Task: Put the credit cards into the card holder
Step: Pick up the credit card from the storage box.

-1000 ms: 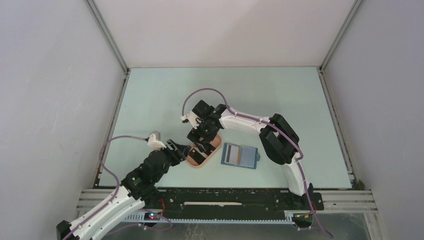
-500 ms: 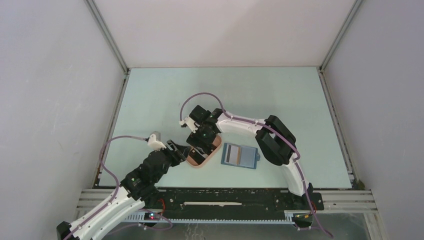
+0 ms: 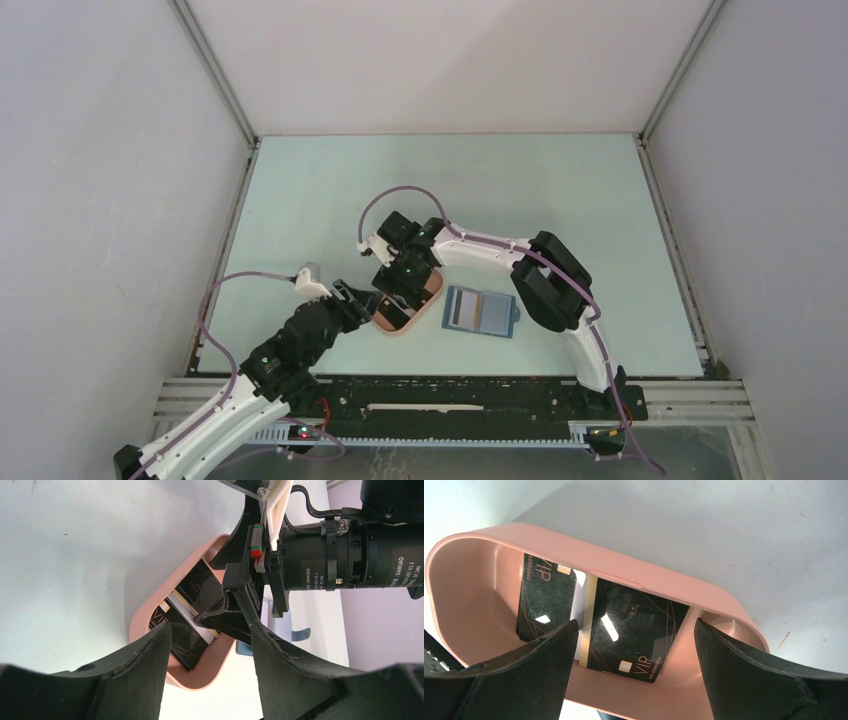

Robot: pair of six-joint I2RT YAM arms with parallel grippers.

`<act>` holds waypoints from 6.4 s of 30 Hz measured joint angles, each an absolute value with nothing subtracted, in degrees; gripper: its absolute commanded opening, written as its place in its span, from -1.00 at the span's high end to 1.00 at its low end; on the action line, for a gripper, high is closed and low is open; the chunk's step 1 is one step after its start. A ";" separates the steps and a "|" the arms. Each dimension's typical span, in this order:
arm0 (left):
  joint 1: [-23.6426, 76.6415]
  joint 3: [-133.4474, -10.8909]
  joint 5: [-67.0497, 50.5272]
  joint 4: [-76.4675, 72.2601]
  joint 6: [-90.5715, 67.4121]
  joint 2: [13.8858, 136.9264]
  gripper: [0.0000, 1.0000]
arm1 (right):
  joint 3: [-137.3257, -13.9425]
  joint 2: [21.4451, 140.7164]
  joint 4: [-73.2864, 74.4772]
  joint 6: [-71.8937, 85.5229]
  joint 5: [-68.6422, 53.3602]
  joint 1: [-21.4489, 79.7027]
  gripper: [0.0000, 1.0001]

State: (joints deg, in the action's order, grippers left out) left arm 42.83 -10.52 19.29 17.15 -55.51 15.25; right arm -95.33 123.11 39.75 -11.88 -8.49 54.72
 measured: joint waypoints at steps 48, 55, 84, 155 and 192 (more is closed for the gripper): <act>42.83 -4.27 17.72 12.99 -60.93 7.60 -0.27 | -95.29 123.52 38.65 -9.32 -7.01 57.08 -0.61; 42.83 -4.51 17.80 13.82 -60.84 7.57 -0.28 | -94.98 123.52 38.06 -8.62 -6.52 58.02 -0.34; 42.83 -1.39 14.74 4.05 -64.07 15.38 -0.28 | -93.14 122.89 36.18 -8.62 -22.65 51.16 0.20; 39.75 -13.96 15.62 -15.31 -96.20 67.13 0.33 | -92.40 122.26 37.45 -8.78 -37.32 46.89 0.11; 39.62 -17.82 12.75 -15.07 -85.86 74.78 0.46 | -89.52 94.76 49.39 -26.52 -46.19 31.88 -0.37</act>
State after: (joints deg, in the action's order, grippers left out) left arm 39.62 -17.82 12.75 -15.07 -85.86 74.78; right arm -89.52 94.76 49.39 -26.52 -46.19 31.88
